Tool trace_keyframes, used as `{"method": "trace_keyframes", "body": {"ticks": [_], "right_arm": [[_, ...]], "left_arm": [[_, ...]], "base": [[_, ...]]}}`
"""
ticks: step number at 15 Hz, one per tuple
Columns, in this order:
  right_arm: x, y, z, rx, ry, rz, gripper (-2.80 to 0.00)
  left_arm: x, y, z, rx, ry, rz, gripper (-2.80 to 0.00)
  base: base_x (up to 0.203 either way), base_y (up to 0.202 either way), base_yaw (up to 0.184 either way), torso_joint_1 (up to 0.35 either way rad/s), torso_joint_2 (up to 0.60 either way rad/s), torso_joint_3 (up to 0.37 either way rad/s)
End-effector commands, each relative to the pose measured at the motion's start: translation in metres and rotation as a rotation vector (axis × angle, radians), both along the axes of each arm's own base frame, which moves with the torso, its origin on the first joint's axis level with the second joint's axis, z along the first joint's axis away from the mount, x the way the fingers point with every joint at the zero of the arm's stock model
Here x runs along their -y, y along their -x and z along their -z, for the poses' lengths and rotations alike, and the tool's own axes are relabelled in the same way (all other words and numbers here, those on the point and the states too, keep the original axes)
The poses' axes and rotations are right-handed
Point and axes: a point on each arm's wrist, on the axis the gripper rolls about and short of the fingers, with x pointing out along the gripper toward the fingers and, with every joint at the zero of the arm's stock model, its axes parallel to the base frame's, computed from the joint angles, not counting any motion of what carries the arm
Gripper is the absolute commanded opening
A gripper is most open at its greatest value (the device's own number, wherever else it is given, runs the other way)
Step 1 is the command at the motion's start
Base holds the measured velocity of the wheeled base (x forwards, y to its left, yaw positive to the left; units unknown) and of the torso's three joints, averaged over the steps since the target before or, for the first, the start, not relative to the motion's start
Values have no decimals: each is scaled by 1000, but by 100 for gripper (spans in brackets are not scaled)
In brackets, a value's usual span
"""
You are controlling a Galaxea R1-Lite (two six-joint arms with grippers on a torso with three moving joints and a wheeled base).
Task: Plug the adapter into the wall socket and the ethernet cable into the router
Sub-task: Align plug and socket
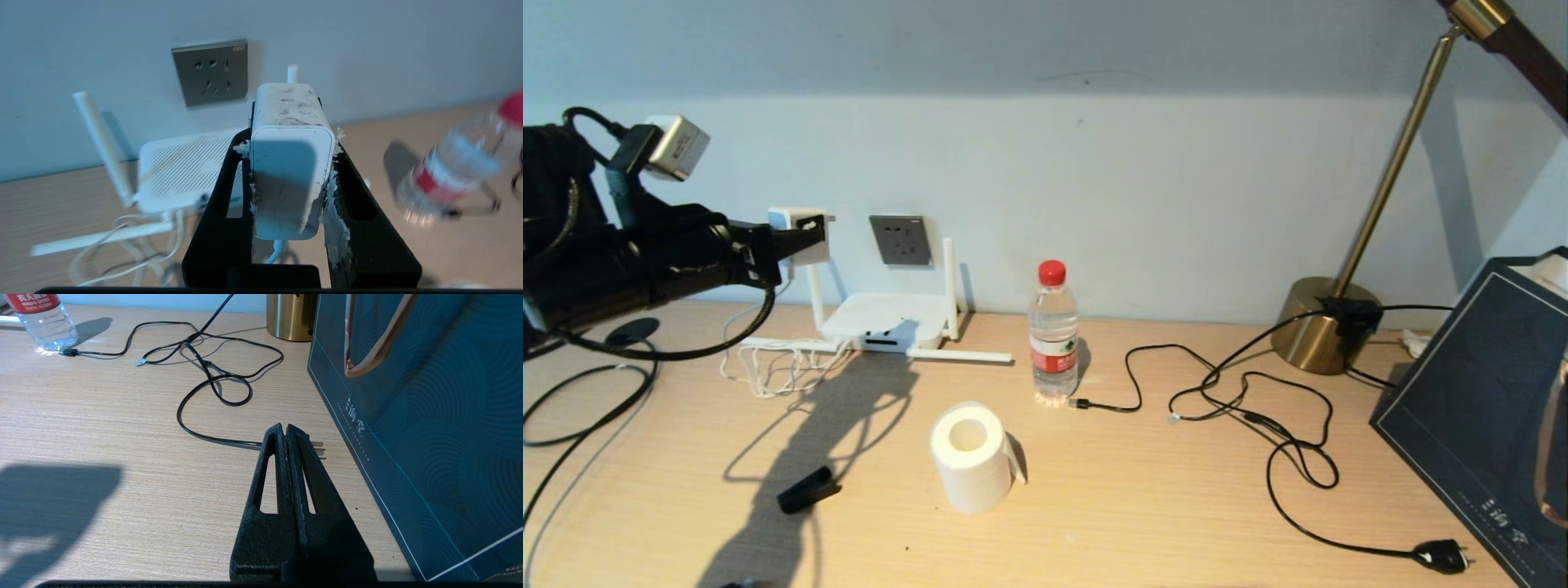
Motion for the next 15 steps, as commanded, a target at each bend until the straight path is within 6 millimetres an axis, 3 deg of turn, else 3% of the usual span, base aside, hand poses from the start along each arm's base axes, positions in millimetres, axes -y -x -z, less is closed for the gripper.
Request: {"method": "trace_keyframes", "body": {"ticks": [1,5,8,11,15], "right_arm": [[0,0,0,-1,-1,-1,-280],[0,0,0,-2,-1,-1,-280],[0,0,0,-2,0,-1,-280],[0,0,0,-2,-1,-1,-280],[0,0,0,-2,-1,-1,-280]], "left_arm": [[37,-31,36,22,147,-123,-280],[41,-72,88,237,216,-216,-280],[39,-90,121,338,224,-233,-280],[38,-104,124,375,216,-195,-280],[14,-112,136,362,121,-69,-280]], "base": [[0,0,0,0,0,0],[0,0,0,0,0,0],[0,0,0,0,0,0],[0,0,0,0,0,0],[0,0,0,0,0,0]]}}
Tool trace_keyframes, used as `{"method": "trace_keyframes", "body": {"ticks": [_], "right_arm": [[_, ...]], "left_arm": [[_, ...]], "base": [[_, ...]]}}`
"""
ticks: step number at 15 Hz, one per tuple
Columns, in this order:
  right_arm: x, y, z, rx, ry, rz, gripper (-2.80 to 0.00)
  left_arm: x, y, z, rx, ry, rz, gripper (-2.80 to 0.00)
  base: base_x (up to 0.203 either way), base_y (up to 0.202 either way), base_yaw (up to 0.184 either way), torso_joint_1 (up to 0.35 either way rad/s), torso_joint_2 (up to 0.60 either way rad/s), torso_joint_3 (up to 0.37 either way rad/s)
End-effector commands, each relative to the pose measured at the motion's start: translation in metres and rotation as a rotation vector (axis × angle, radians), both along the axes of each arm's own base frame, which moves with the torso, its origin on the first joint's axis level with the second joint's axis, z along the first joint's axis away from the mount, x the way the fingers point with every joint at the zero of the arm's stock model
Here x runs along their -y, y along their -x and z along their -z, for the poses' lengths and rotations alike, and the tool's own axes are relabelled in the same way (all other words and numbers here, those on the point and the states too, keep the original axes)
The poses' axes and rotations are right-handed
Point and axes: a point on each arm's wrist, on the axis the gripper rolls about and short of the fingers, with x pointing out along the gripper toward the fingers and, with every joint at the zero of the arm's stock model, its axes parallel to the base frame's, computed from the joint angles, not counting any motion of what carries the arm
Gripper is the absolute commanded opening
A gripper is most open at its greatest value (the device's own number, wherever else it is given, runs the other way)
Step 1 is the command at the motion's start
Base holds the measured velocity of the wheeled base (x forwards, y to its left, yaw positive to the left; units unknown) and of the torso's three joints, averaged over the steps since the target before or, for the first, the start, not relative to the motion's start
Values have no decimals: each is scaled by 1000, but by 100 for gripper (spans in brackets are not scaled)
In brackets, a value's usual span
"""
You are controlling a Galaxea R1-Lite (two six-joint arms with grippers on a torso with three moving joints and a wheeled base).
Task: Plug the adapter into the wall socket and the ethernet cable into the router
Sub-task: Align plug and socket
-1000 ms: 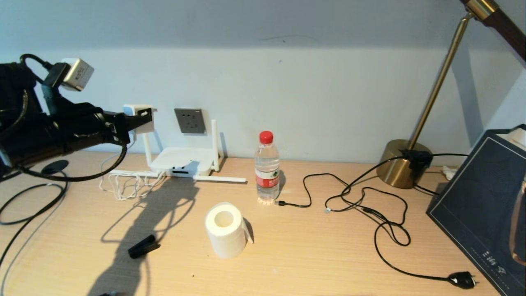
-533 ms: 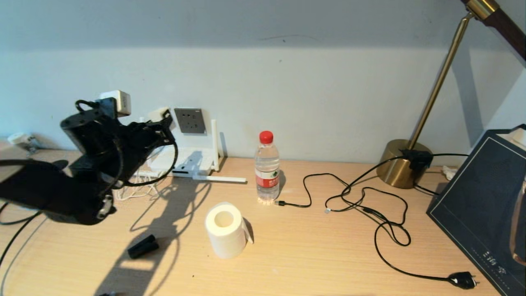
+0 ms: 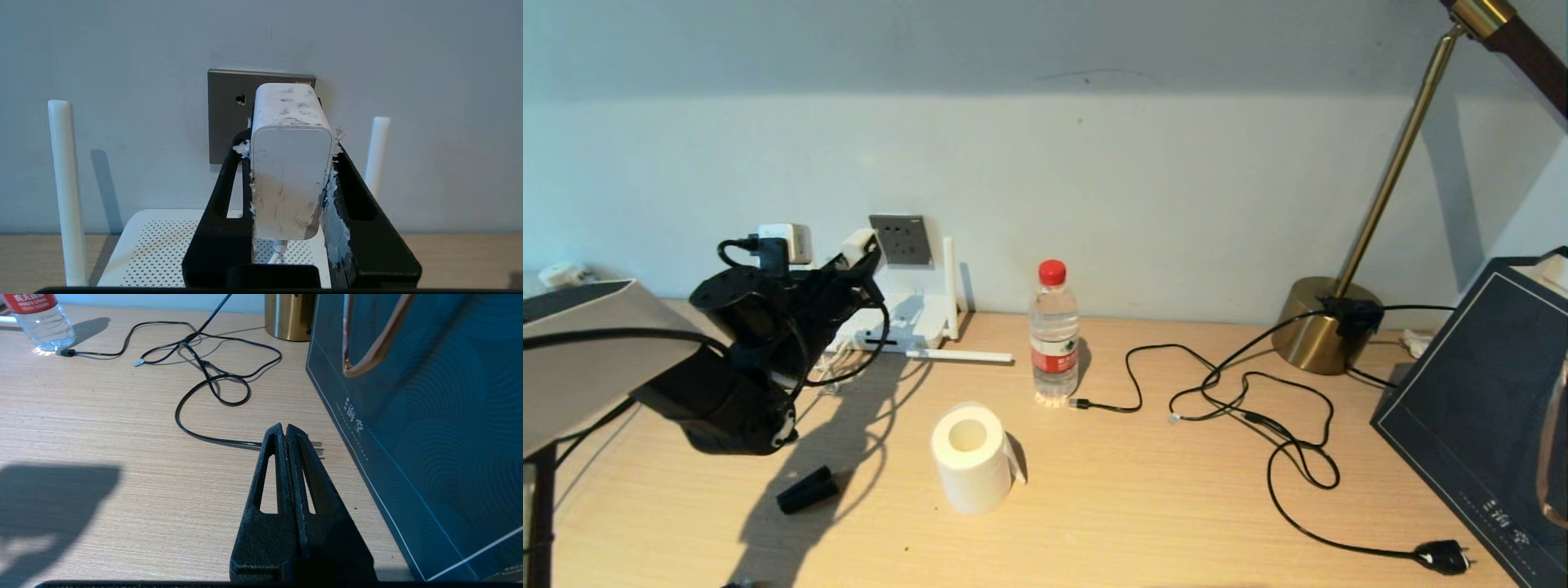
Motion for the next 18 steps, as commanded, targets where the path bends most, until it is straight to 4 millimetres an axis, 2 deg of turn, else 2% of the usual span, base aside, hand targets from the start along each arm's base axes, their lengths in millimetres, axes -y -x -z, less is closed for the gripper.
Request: {"method": "trace_keyframes", "body": {"ticks": [1,7,18], "right_arm": [[0,0,0,-2,0,-1,-280],[0,0,0,-1,0,-1,-280],[0,0,0,-1,0,-1,-280]], "left_arm": [[-15,-6,16,-27,-40,45,-280],[-16,-25,21,9,-49,65,-280],[-17,-45,17,-27,-50,61,-280]], "base": [[0,0,0,0,0,0],[0,0,0,0,0,0],[0,0,0,0,0,0]]}}
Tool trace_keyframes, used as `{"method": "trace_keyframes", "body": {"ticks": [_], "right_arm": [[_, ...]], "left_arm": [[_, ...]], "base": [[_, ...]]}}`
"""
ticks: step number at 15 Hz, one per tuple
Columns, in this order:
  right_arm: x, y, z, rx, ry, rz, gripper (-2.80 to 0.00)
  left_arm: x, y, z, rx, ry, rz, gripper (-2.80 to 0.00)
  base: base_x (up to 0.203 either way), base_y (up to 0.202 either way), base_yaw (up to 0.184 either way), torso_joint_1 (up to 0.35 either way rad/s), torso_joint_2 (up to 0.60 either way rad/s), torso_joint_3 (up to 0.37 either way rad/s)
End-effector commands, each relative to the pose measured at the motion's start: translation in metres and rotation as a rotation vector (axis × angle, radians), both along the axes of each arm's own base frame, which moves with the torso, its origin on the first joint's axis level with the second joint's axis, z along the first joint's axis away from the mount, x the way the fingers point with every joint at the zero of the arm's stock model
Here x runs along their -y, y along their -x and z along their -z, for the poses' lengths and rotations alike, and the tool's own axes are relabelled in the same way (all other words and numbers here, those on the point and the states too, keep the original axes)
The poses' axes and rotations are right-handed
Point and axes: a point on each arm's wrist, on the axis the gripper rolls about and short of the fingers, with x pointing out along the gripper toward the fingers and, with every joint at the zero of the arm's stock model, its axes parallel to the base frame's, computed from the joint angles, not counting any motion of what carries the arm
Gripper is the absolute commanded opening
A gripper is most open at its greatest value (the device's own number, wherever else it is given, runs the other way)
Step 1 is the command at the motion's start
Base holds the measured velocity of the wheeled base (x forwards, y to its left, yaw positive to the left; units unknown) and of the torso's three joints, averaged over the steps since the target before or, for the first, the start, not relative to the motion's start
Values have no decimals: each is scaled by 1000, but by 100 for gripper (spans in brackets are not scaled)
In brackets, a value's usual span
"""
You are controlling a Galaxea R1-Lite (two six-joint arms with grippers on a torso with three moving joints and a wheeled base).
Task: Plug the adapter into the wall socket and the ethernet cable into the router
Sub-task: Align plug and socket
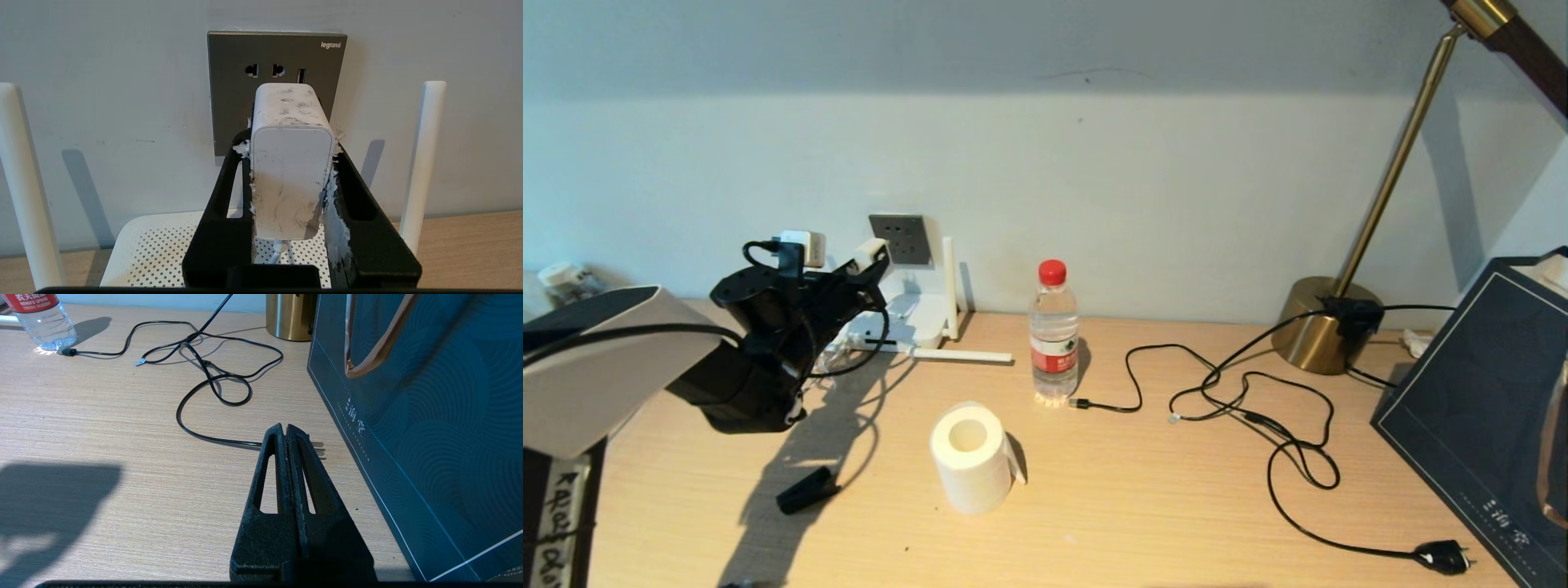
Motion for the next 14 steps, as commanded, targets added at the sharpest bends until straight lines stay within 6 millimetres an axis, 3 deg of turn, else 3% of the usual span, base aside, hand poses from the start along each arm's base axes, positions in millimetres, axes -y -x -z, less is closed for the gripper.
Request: {"method": "trace_keyframes", "body": {"ticks": [1,14], "right_arm": [[0,0,0,-1,1,-1,-280],[0,0,0,-1,0,-1,-280]], "left_arm": [[1,-5,1,8,0,4,-280],[6,-21,-2,34,-7,4,-280]], "base": [[0,0,0,0,0,0],[0,0,0,0,0,0]]}}
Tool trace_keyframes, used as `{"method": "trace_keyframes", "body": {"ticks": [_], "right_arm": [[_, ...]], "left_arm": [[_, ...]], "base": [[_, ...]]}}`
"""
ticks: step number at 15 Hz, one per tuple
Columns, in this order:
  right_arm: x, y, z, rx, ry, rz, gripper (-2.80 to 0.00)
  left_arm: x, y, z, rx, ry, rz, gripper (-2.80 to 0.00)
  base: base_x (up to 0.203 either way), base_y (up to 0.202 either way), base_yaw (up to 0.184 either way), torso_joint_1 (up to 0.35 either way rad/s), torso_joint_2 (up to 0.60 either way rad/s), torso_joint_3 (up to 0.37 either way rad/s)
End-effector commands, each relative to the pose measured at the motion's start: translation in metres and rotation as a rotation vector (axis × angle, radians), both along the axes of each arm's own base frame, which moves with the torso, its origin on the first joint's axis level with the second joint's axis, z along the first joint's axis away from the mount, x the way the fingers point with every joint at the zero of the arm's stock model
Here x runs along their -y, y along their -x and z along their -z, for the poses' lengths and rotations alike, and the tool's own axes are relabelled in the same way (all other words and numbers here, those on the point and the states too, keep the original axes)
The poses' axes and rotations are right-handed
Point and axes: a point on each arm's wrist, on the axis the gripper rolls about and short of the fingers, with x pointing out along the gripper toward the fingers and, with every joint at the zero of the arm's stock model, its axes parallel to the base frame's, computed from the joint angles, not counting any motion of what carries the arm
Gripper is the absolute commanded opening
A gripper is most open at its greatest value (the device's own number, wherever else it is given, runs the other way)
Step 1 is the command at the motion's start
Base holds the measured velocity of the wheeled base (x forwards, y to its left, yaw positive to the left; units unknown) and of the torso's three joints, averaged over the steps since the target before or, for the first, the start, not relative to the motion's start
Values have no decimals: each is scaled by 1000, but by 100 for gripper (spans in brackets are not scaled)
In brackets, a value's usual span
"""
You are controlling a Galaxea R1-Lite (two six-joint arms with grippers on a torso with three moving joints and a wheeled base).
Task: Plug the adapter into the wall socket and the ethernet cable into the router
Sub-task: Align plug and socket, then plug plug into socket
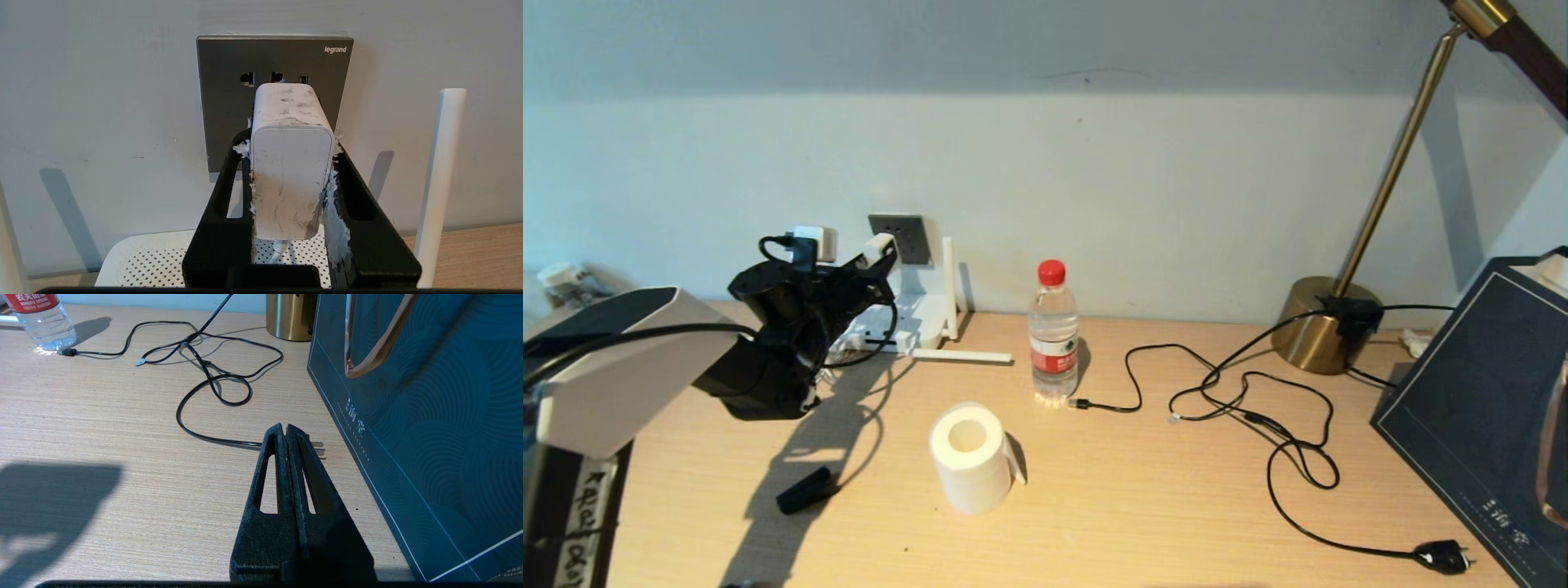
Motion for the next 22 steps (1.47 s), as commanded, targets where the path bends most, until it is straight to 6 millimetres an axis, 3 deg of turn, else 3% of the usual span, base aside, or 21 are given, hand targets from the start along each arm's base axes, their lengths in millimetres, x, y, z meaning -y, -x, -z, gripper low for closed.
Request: {"method": "trace_keyframes", "body": {"ticks": [1,12,22], "right_arm": [[0,0,0,-2,0,-1,-280],[0,0,0,0,0,-1,-280],[0,0,0,-2,0,-1,-280]], "left_arm": [[0,-3,-3,16,-7,-1,-280],[-1,-6,-8,29,-3,-17,-280],[-1,-16,1,34,-2,-20,-280]], "base": [[0,0,0,0,0,0],[0,0,0,0,0,0],[0,0,0,0,0,0]]}}
